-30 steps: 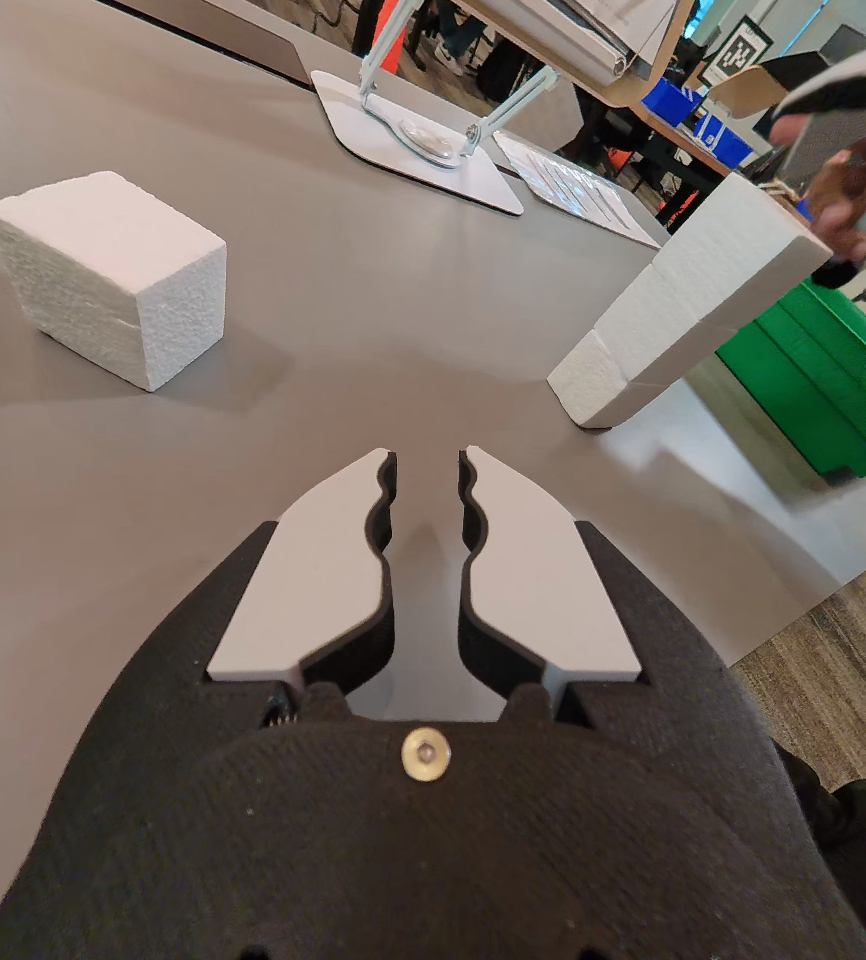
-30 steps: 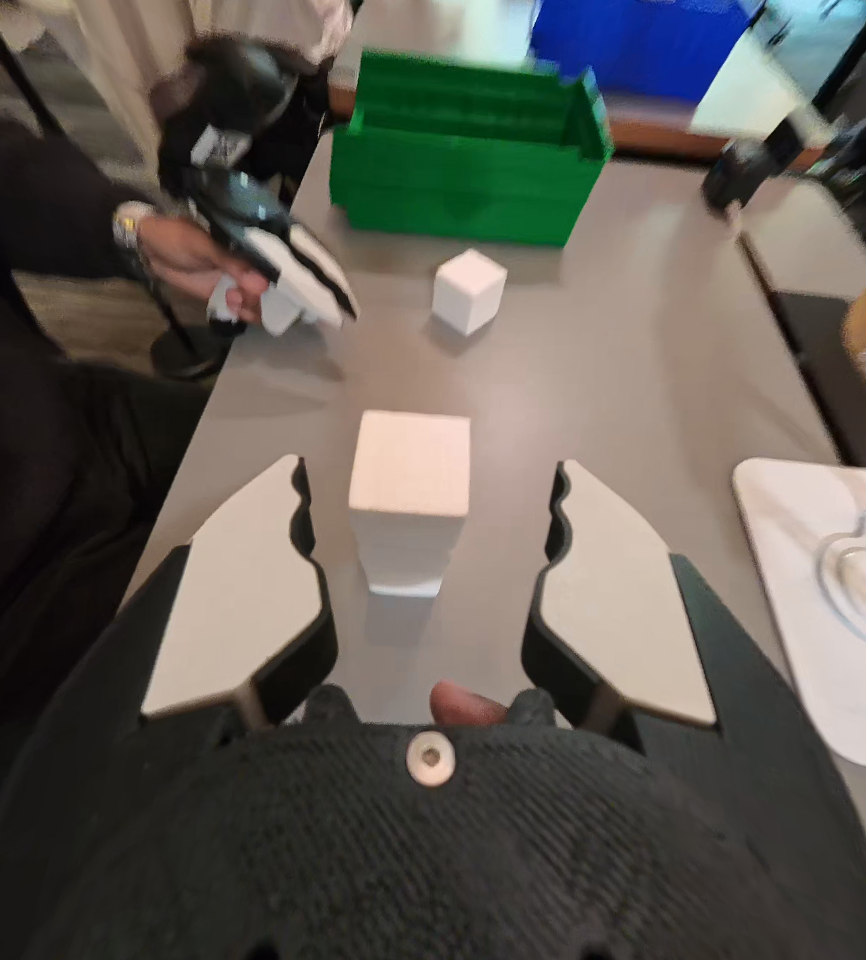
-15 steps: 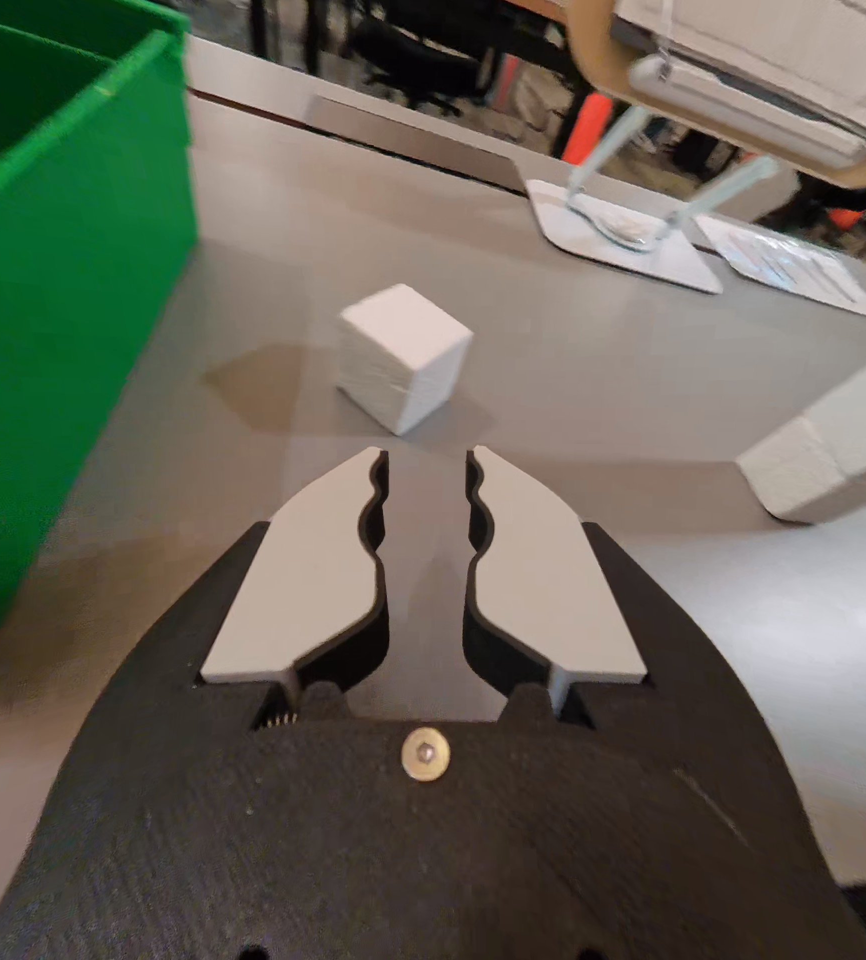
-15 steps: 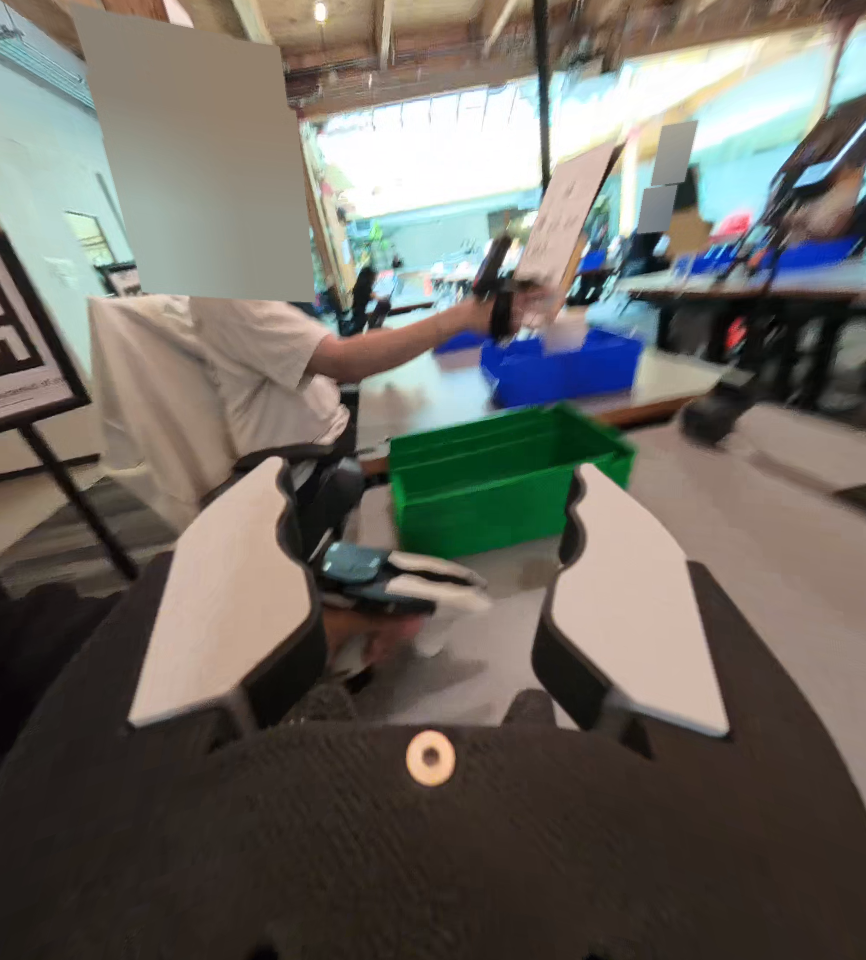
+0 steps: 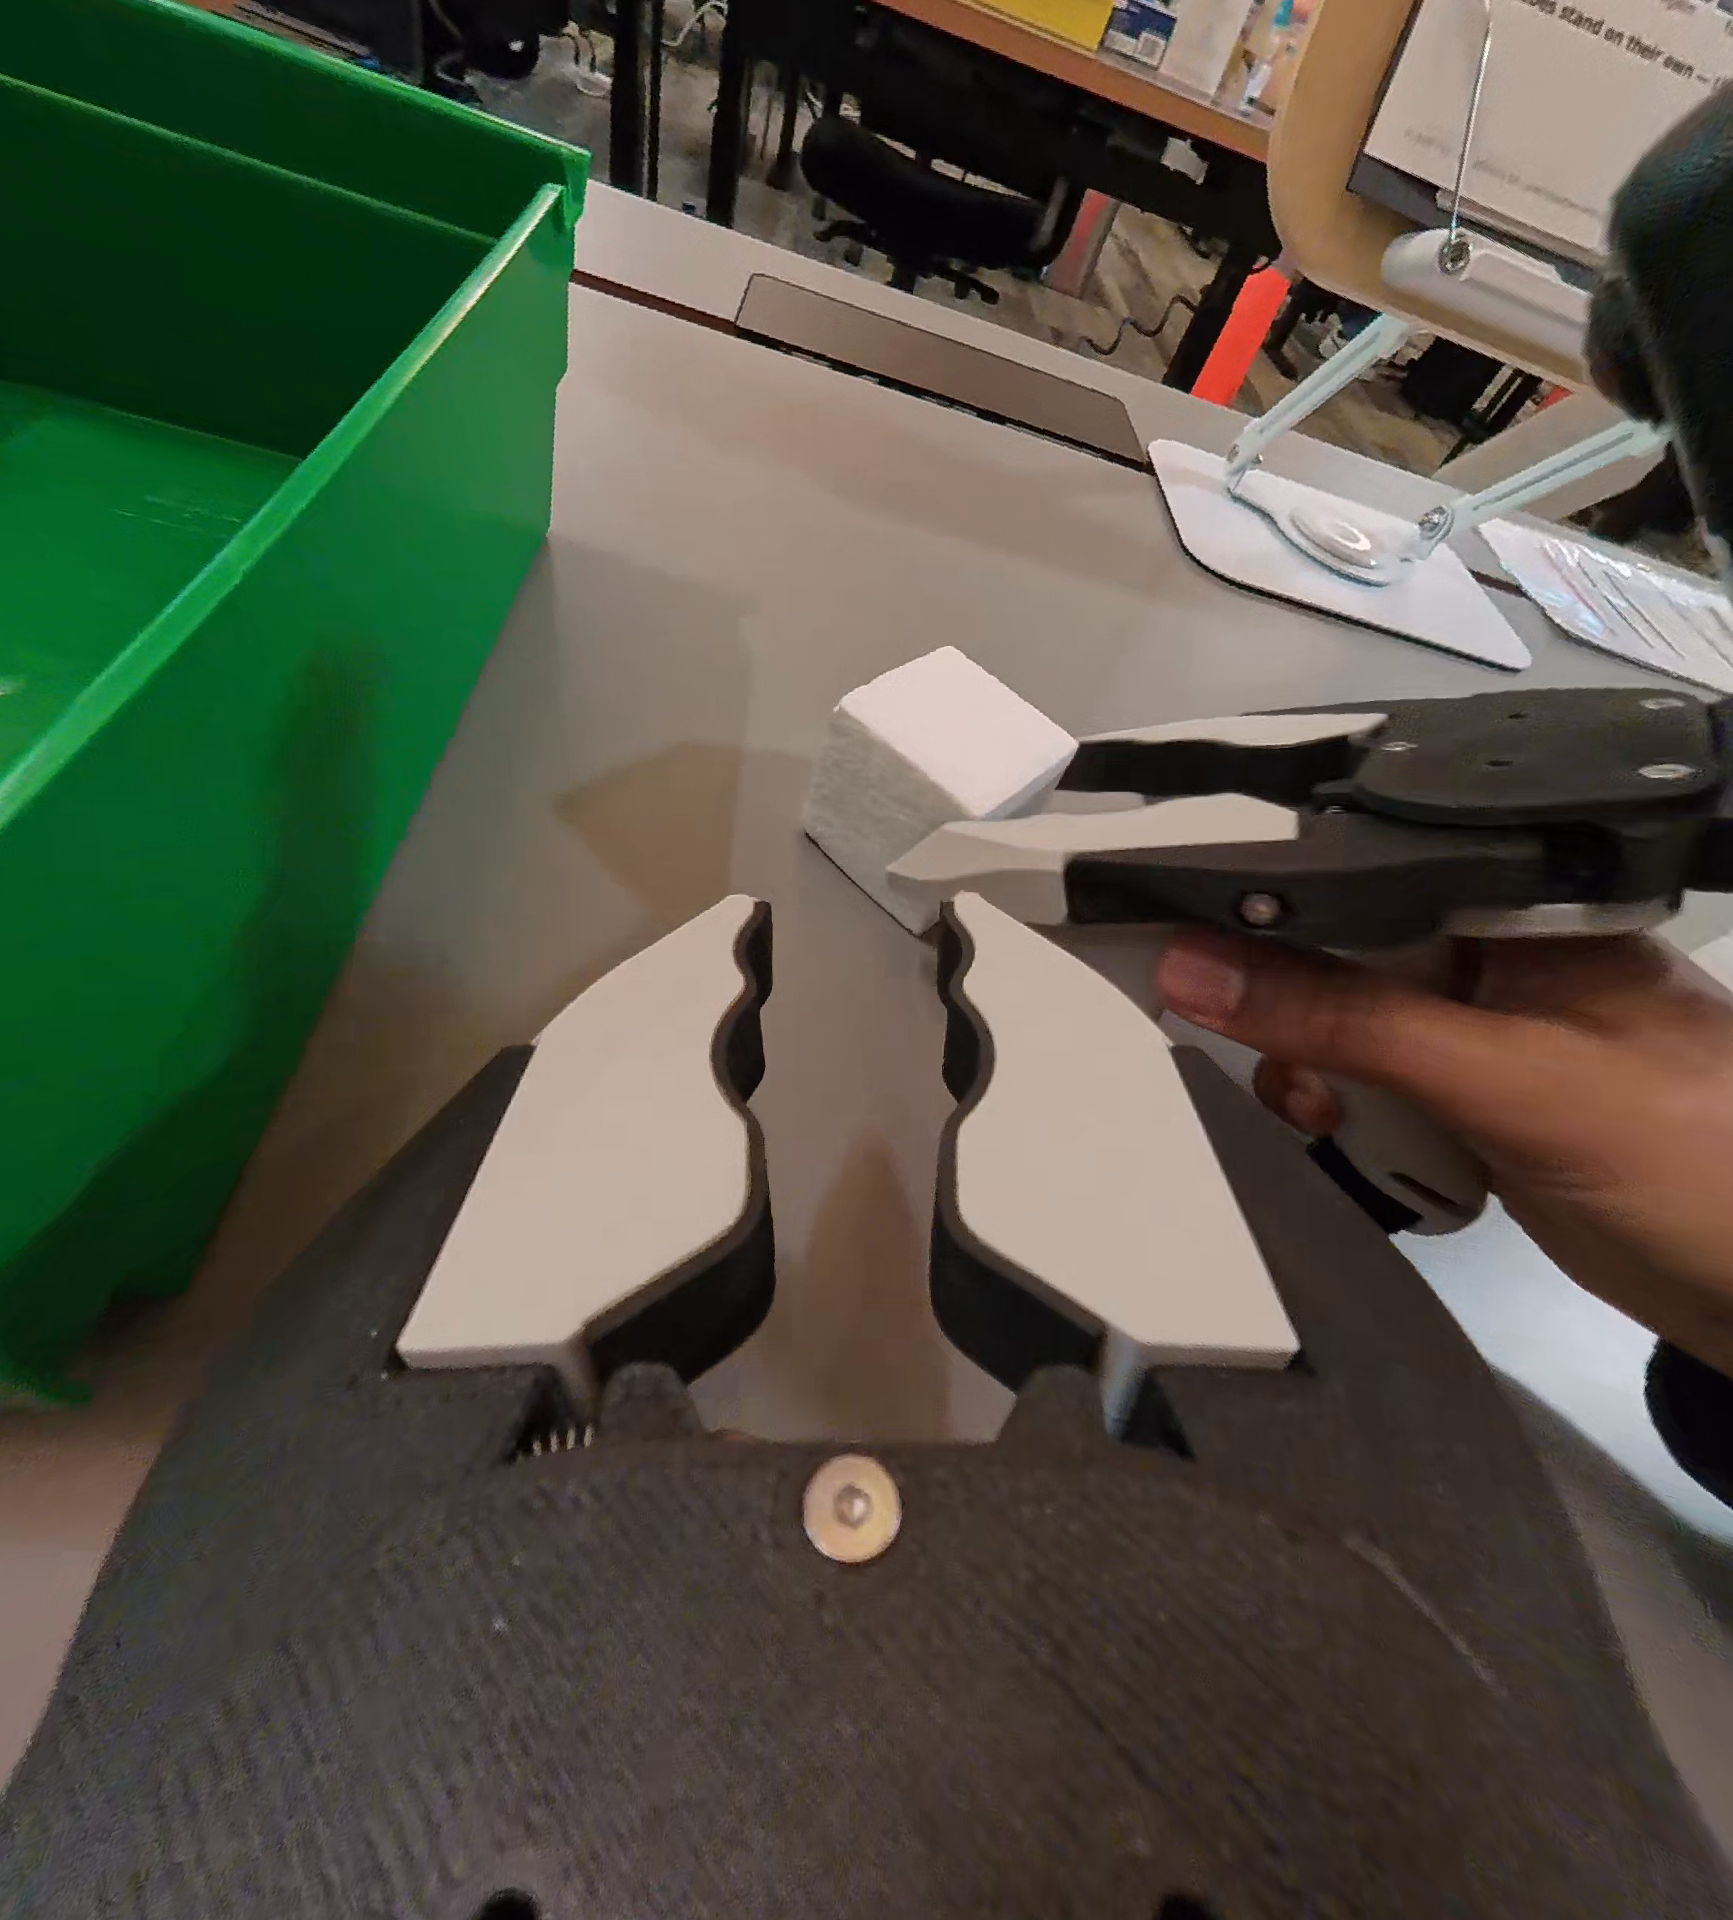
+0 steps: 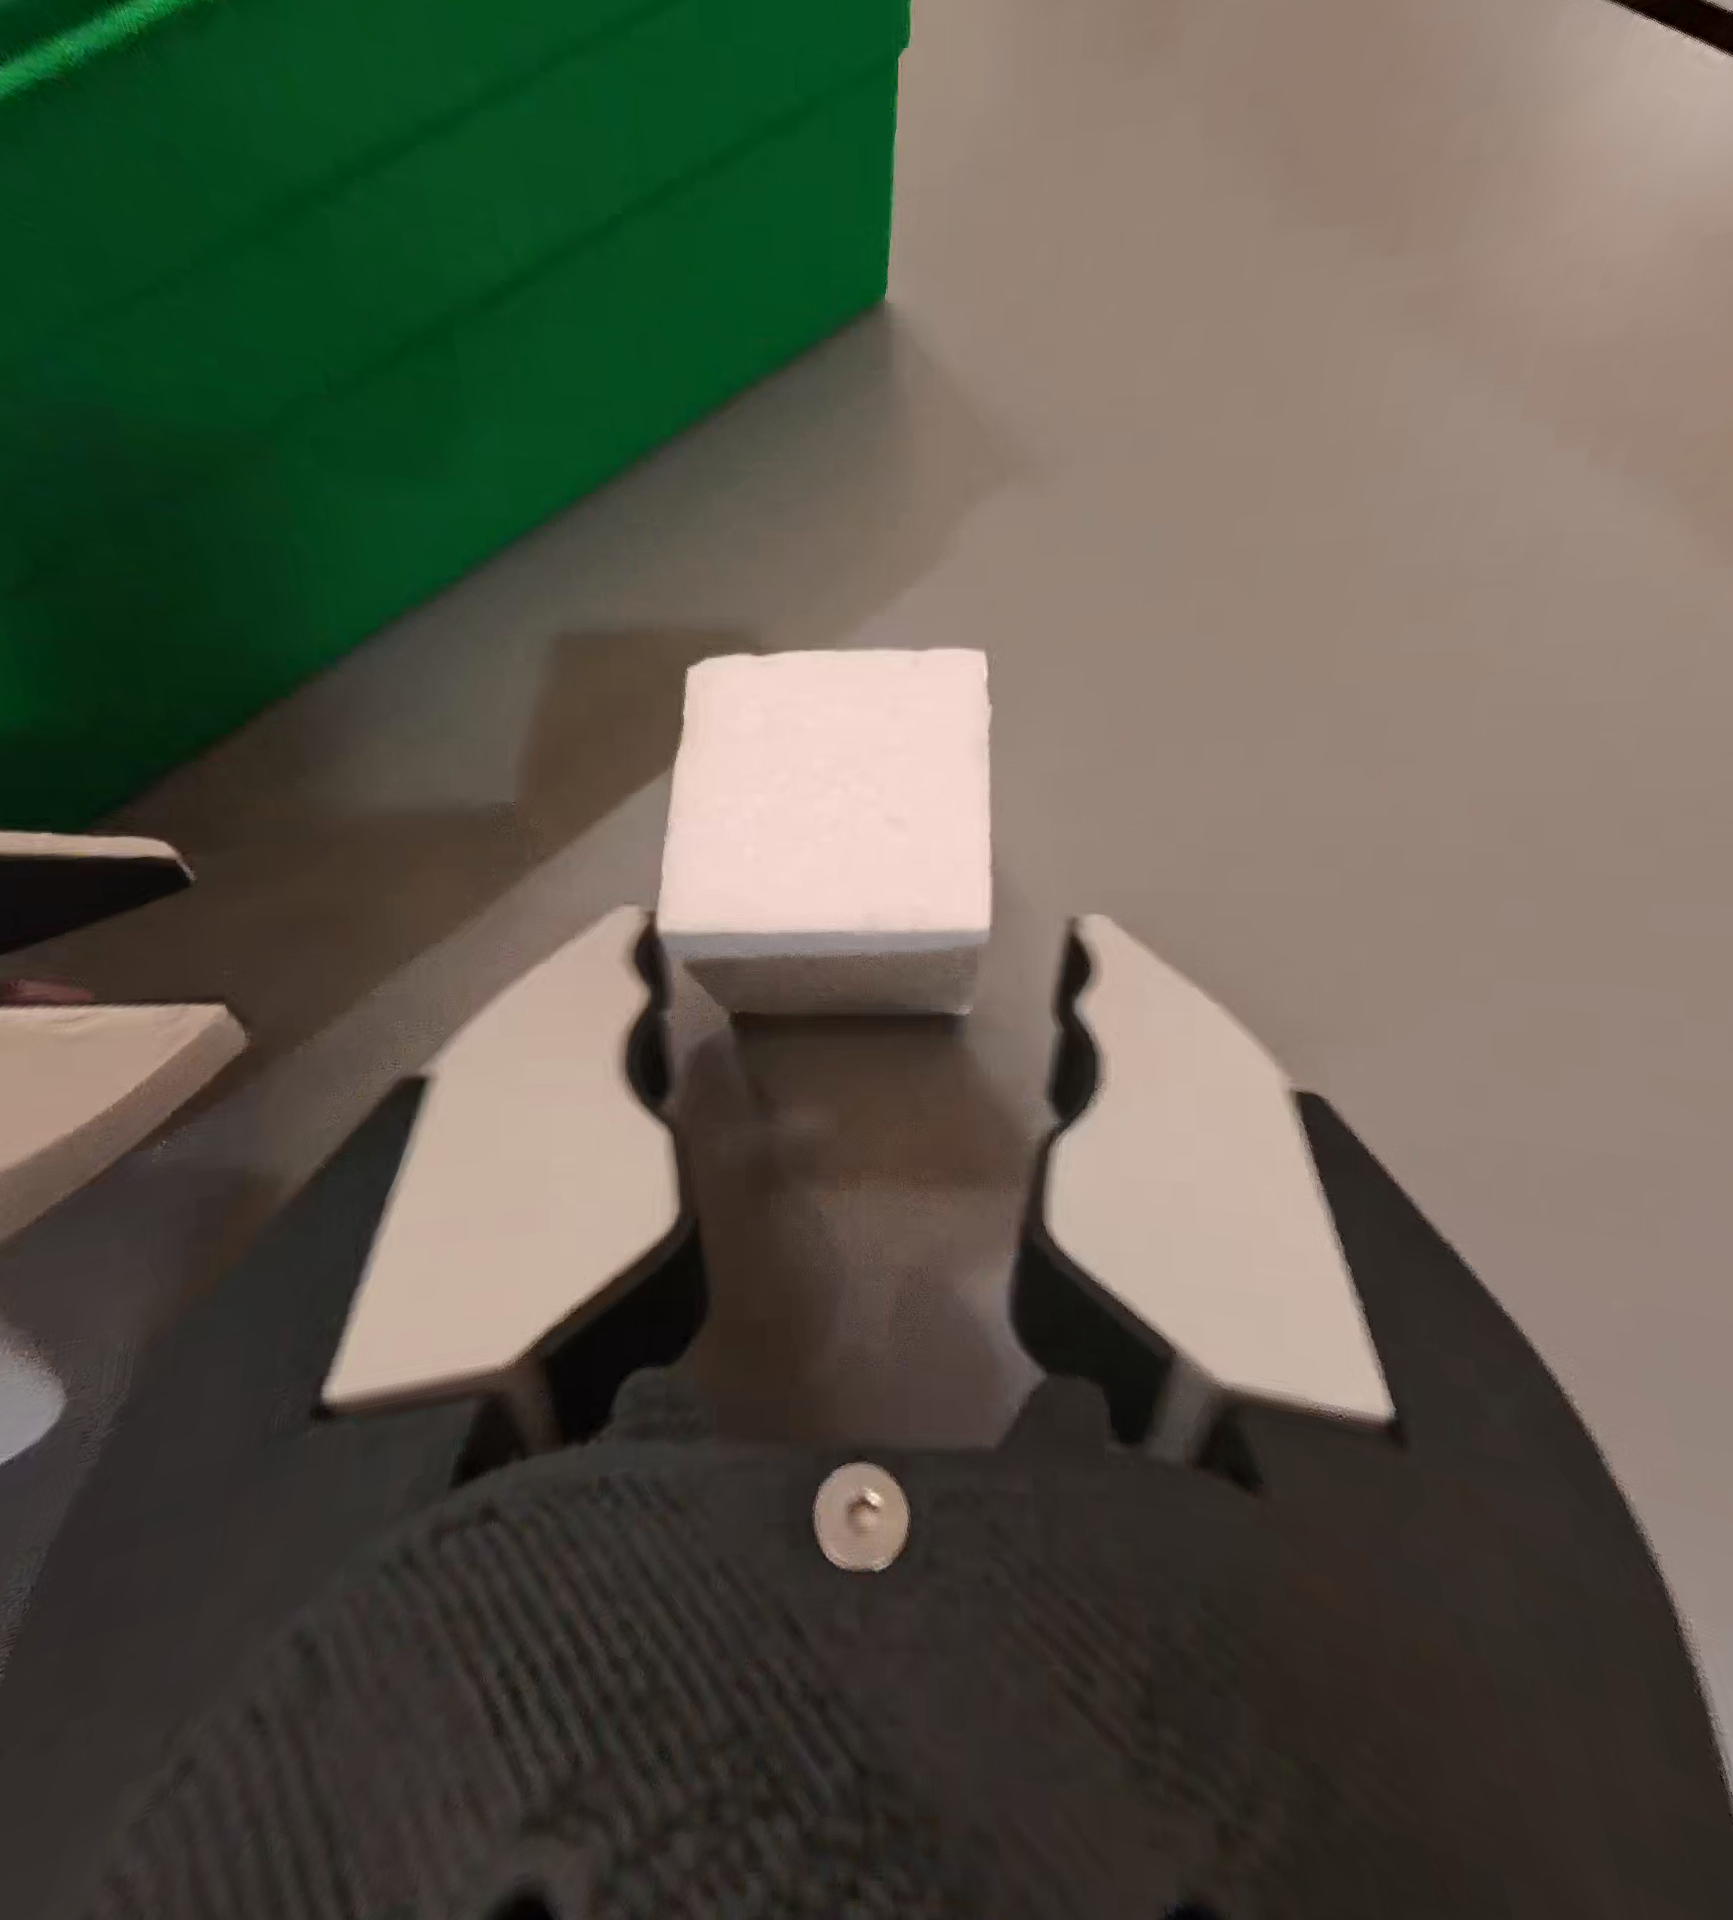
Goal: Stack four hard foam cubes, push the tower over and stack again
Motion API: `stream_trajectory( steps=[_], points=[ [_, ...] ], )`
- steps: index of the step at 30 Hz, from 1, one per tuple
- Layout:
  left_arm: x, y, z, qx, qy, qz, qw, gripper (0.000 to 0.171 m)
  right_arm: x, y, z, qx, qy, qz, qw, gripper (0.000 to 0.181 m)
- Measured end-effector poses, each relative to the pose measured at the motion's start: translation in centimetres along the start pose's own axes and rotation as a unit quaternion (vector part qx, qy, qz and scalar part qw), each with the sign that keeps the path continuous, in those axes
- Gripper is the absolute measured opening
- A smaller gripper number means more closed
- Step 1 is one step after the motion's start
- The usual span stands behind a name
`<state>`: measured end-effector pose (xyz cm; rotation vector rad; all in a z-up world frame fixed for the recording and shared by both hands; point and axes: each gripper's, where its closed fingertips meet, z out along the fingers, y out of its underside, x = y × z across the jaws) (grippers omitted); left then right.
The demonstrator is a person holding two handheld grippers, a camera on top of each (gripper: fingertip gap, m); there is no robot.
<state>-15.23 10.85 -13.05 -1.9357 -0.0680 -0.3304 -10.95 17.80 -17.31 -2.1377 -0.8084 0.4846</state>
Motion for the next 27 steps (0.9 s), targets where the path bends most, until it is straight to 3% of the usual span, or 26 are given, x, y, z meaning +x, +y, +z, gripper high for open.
stream_trajectory(
  steps=[1,3,6,13,17,20,27],
  points=[
    [0.0,0.0,0.1,0.001,0.002,-0.001,1.000,0.031,0.0,0.0,0.1,-0.003,-0.002,-0.006,1.000,0.057],
    [-0.1,-0.2,0.1,0.003,0.001,-0.003,1.000,0.030,-1.4,0.0,-0.3,0.001,-0.049,-0.036,0.998,0.056],
    [-0.8,-1.0,-0.3,0.030,-0.013,0.000,0.999,0.027,-2.9,-2.0,-3.3,0.064,-0.059,-0.093,0.992,0.055],
    [1.3,-0.6,-0.3,0.028,0.030,0.006,0.999,0.029,-4.8,-9.7,-18.3,0.201,-0.118,-0.234,0.944,0.055],
    [2.9,-0.4,-0.4,0.030,0.047,0.051,0.997,0.028,-0.4,-11.5,-25.3,0.219,-0.072,-0.290,0.929,0.055],
    [3.7,-0.2,-0.7,0.032,0.053,0.069,0.996,0.027,4.8,-11.1,-28.9,0.194,-0.047,-0.309,0.930,0.055],
    [4.1,0.2,-0.6,0.019,0.067,0.051,0.996,0.027,12.4,-4.1,-31.1,0.082,-0.173,-0.292,0.937,0.055]
  ],
)
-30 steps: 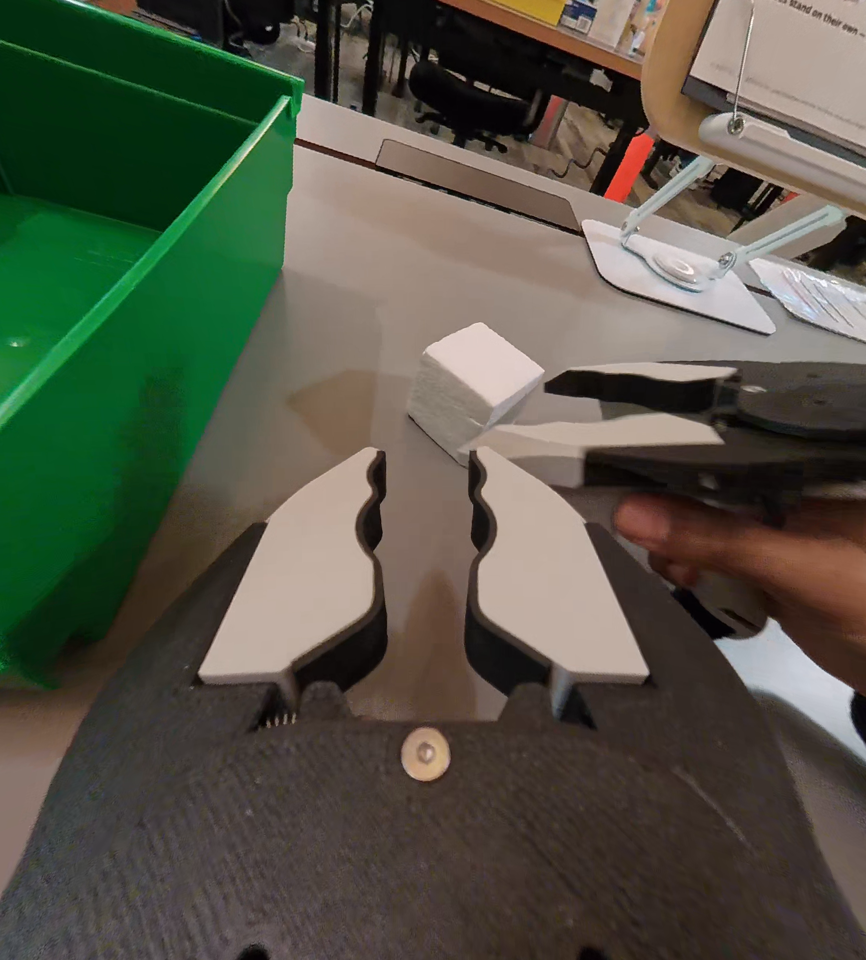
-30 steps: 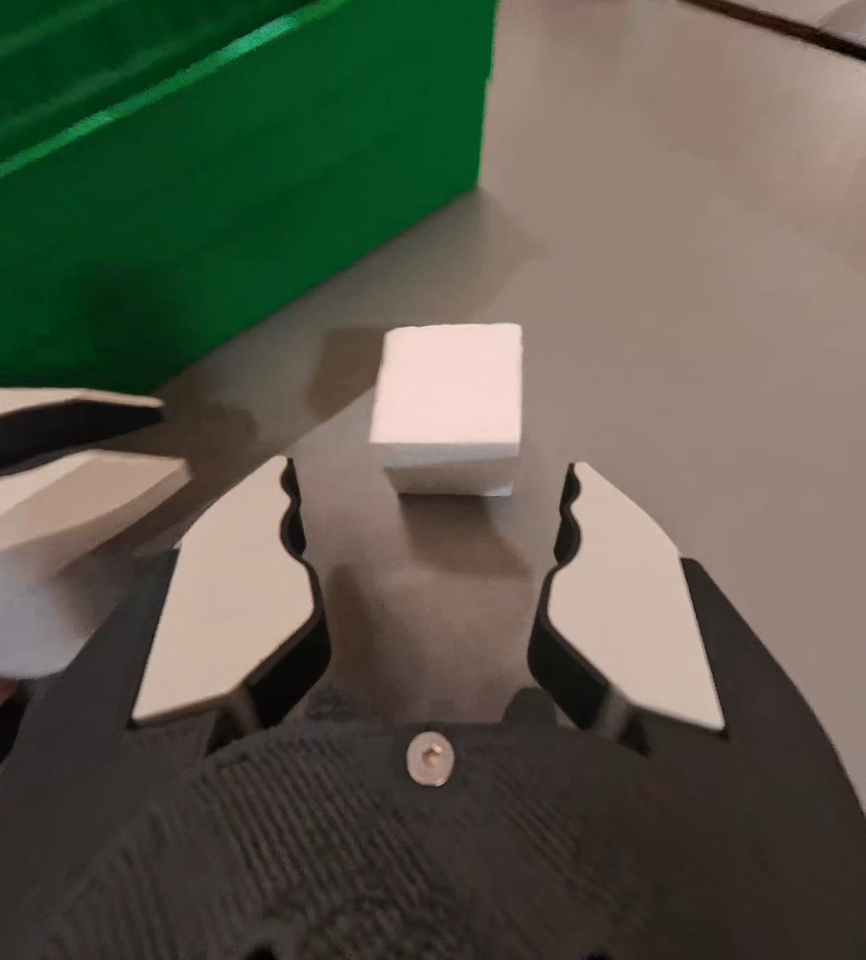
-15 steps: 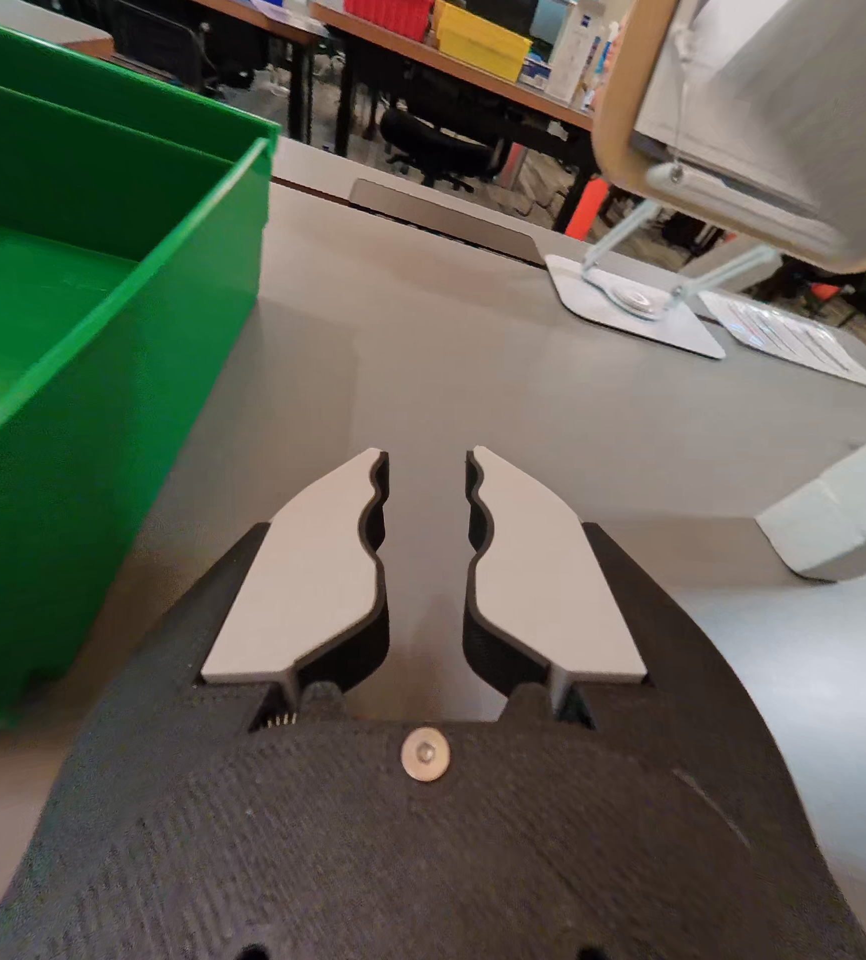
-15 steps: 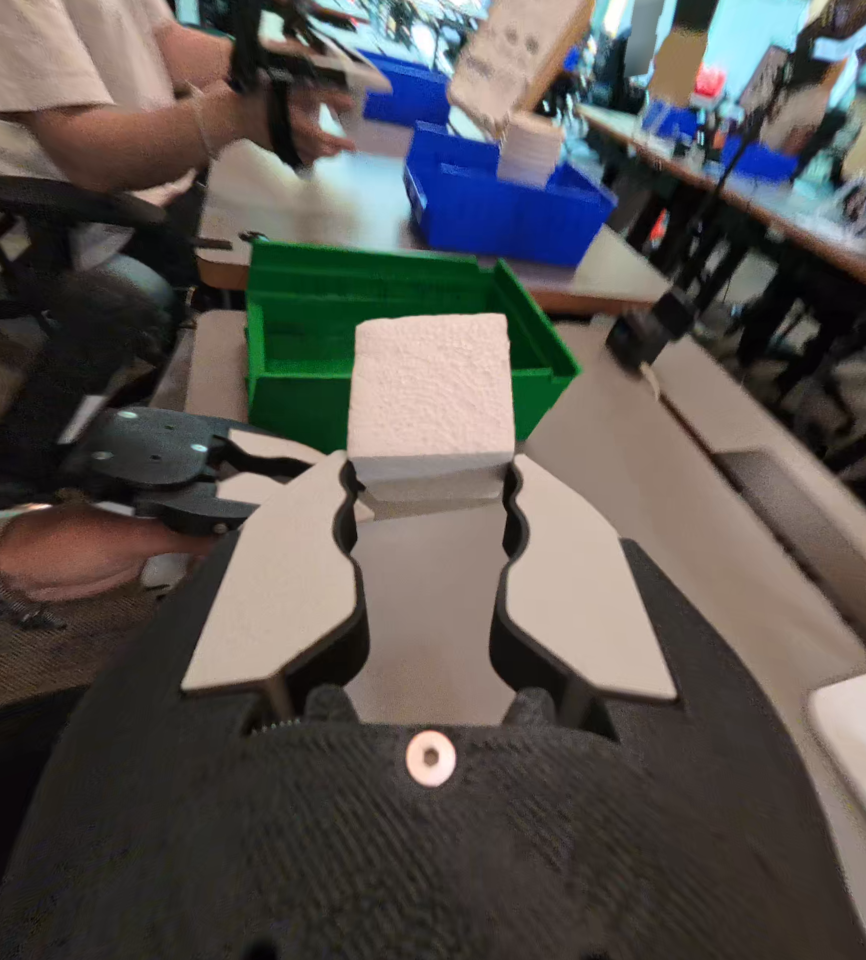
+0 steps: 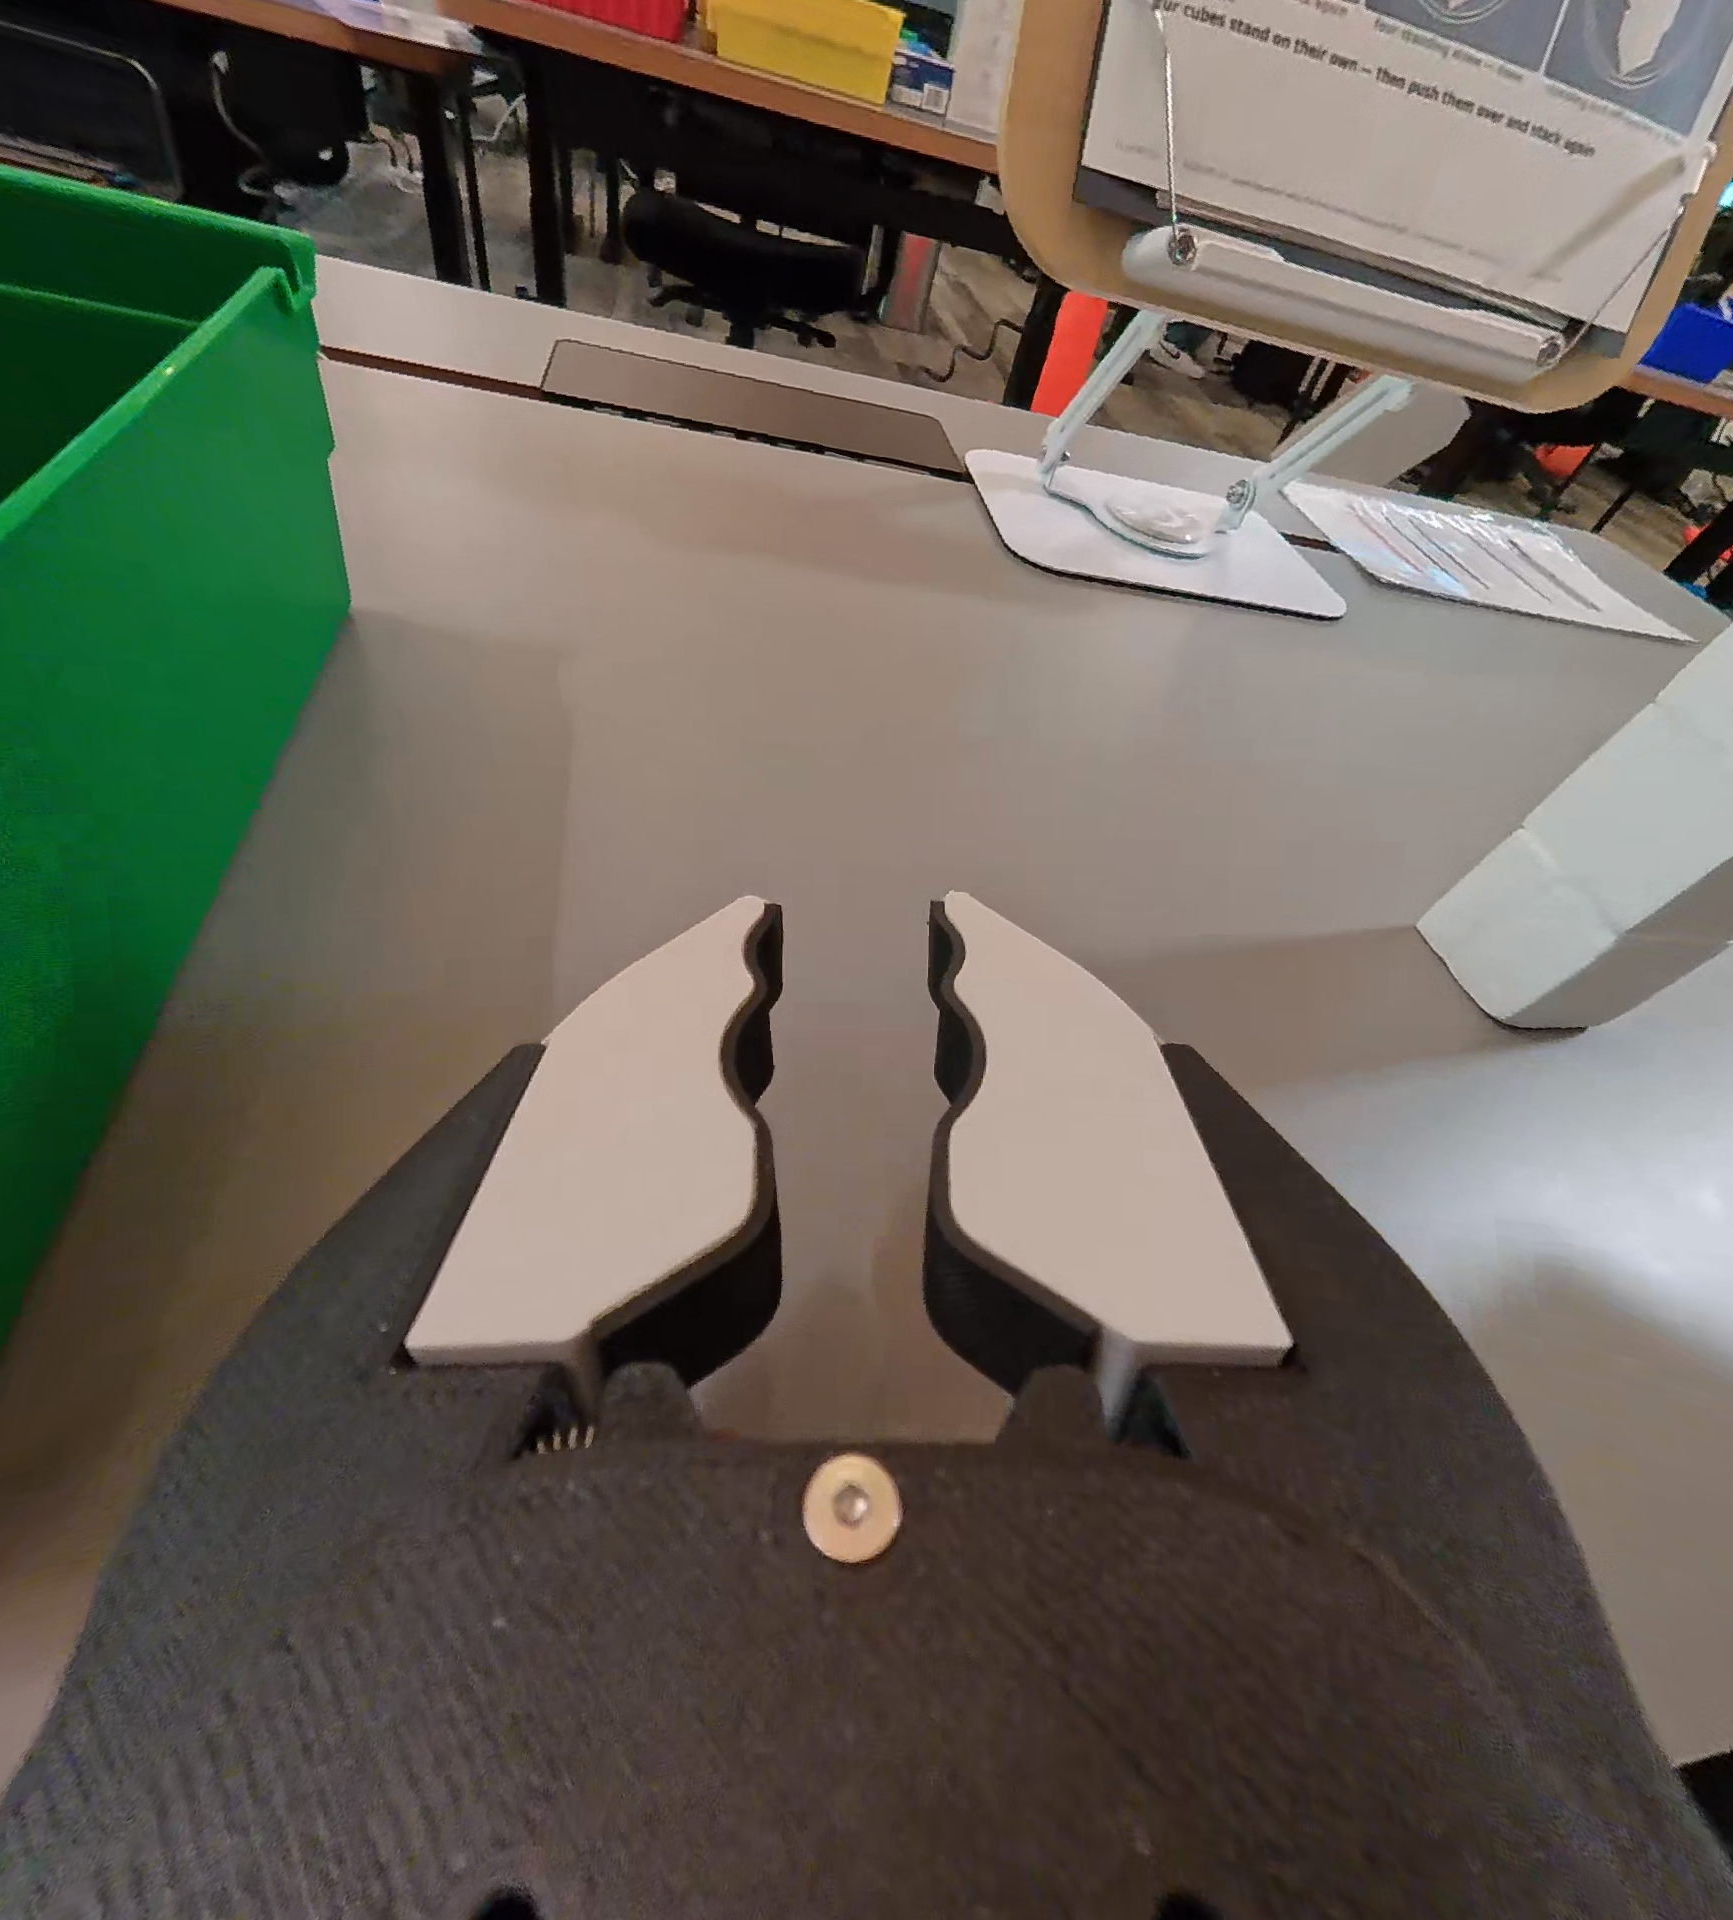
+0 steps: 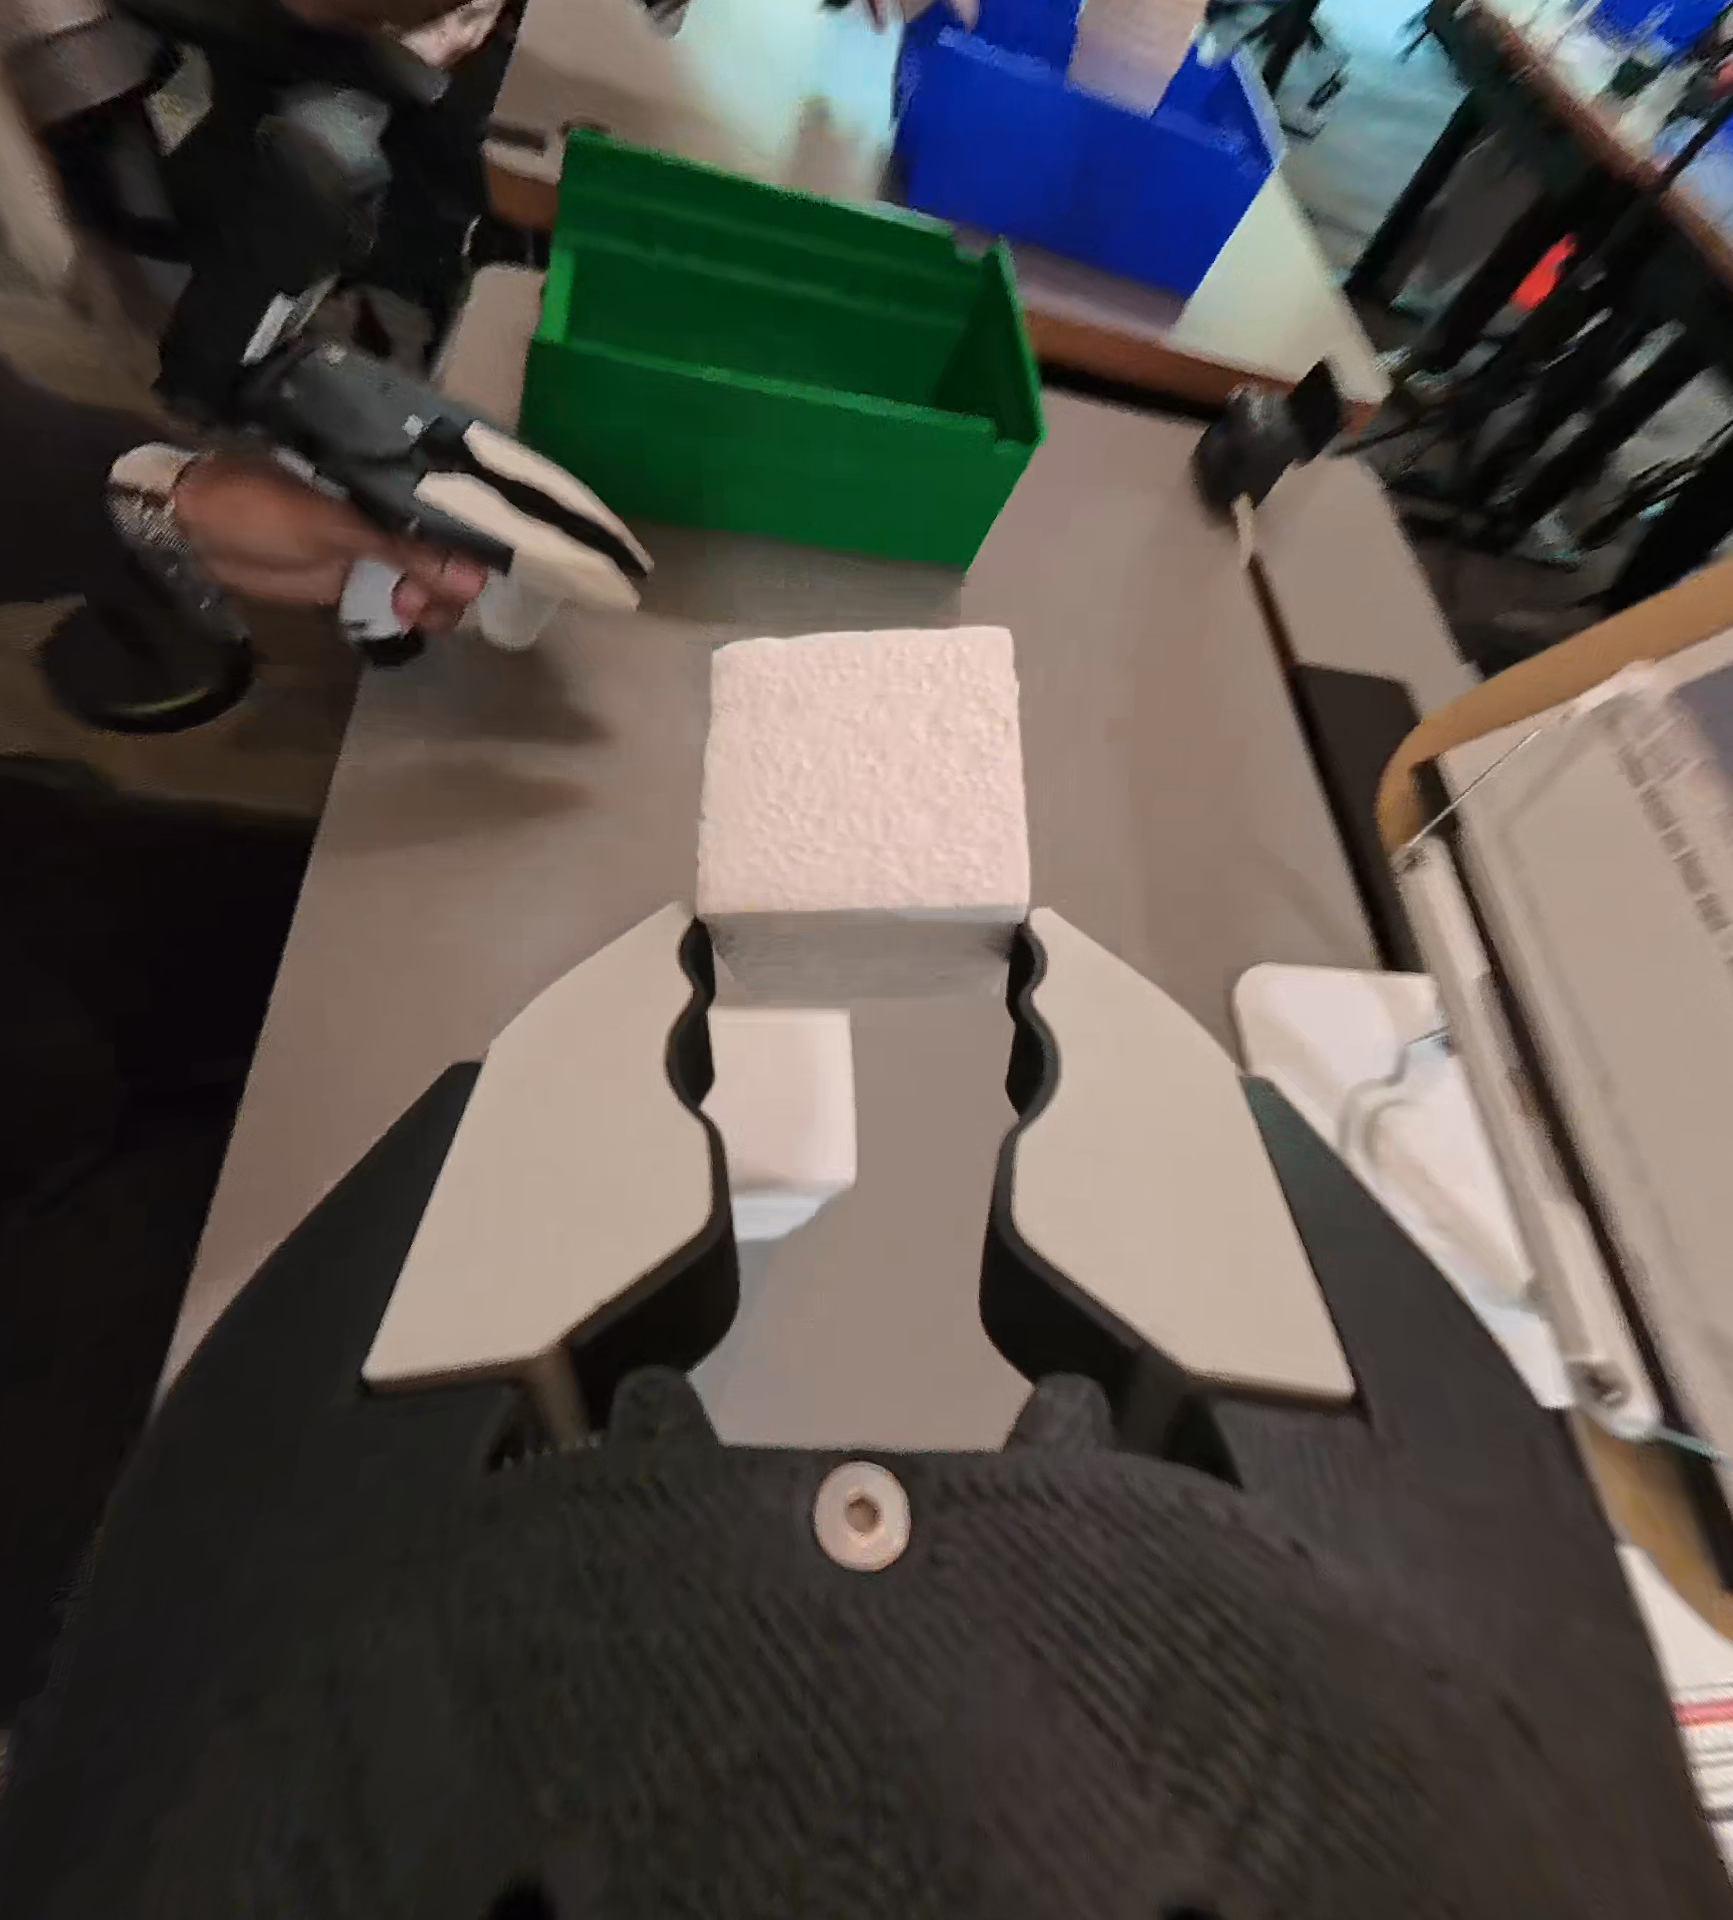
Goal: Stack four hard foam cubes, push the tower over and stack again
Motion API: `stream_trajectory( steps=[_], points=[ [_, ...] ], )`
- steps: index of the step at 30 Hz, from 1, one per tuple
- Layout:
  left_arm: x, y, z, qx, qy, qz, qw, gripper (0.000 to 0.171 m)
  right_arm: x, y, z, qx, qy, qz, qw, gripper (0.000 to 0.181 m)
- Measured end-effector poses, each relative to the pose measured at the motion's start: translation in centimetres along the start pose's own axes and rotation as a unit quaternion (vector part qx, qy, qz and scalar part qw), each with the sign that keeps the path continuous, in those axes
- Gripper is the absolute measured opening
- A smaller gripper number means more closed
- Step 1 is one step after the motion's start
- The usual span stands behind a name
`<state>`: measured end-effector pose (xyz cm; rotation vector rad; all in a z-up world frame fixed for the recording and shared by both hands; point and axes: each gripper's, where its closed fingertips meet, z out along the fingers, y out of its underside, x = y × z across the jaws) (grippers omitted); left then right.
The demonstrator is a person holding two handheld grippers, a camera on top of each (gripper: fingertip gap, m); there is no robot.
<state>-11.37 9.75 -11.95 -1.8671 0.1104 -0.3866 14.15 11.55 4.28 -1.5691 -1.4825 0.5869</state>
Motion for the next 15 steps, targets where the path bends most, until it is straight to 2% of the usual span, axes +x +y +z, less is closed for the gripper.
stream_trajectory(
  steps=[4,10,15],
  points=[
    [-0.2,0.0,0.0,-0.001,-0.001,-0.011,1.000,0.027,-1.1,3.7,0.3,-0.045,-0.064,0.033,0.996,0.056],
    [-0.2,0.2,0.1,-0.007,0.005,-0.018,1.000,0.028,-2.7,5.4,1.1,-0.071,-0.117,0.034,0.990,0.056],
    [0.1,0.3,0.2,-0.009,0.012,-0.019,1.000,0.028,-2.3,6.3,1.3,-0.080,-0.117,0.048,0.989,0.056]
  ],
)
